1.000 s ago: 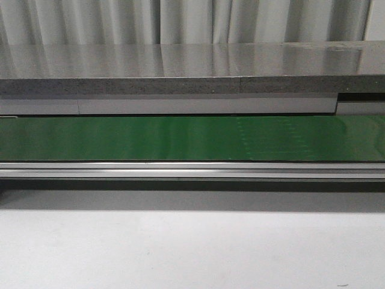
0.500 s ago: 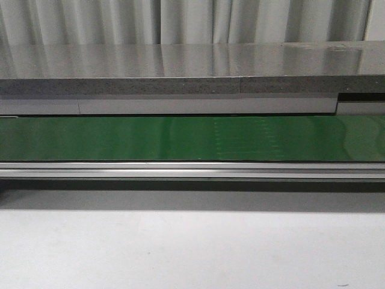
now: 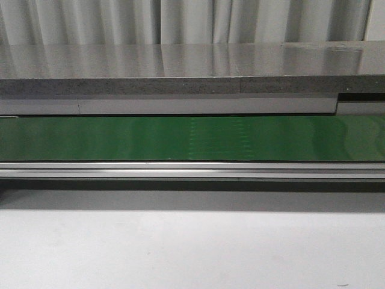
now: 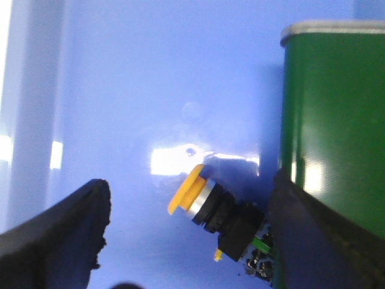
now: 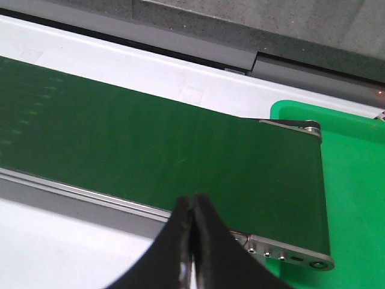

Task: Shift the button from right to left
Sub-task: 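Lower the button into the blue tray and open the left gripper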

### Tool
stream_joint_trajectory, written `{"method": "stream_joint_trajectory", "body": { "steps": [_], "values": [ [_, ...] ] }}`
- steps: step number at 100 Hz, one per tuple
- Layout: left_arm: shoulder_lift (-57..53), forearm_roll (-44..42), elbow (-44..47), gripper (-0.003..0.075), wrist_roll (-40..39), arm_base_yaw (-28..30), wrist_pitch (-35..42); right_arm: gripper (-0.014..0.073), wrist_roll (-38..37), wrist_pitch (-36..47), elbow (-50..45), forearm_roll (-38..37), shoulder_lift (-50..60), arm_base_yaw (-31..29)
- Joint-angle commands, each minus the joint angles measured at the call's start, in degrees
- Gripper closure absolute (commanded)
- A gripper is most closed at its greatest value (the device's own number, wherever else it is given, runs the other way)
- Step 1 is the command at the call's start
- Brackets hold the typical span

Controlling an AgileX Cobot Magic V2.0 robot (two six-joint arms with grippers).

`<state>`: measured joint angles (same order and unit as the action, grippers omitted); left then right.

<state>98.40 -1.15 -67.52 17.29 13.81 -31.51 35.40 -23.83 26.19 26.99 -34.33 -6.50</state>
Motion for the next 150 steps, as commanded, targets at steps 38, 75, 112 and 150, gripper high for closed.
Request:
{"method": "stream_joint_trajectory", "body": {
  "steps": [38,75,112,150],
  "values": [
    [-22.65,5.25,2.18,0.0202,-0.13,-8.41,2.53,0.0658,0.47,3.63,1.54,1.27,0.13,-0.02],
    [-43.28,11.76,17.5,0.0202,-0.13,-16.25,7.54,0.0658,0.47,3.63,1.54,1.27,0.13,-0.02],
    [-64.2,15.21,33.56,0.0272,-0.13,-18.34,9.69,0.0658,0.47,3.63,1.54,1.27,0.13,-0.02],
    [-70.76,15.21,37.45,0.0716,-0.13,-18.34,9.81,0.0658,0.47,3.63,1.54,1.27,0.13,-0.02]
  ]
}}
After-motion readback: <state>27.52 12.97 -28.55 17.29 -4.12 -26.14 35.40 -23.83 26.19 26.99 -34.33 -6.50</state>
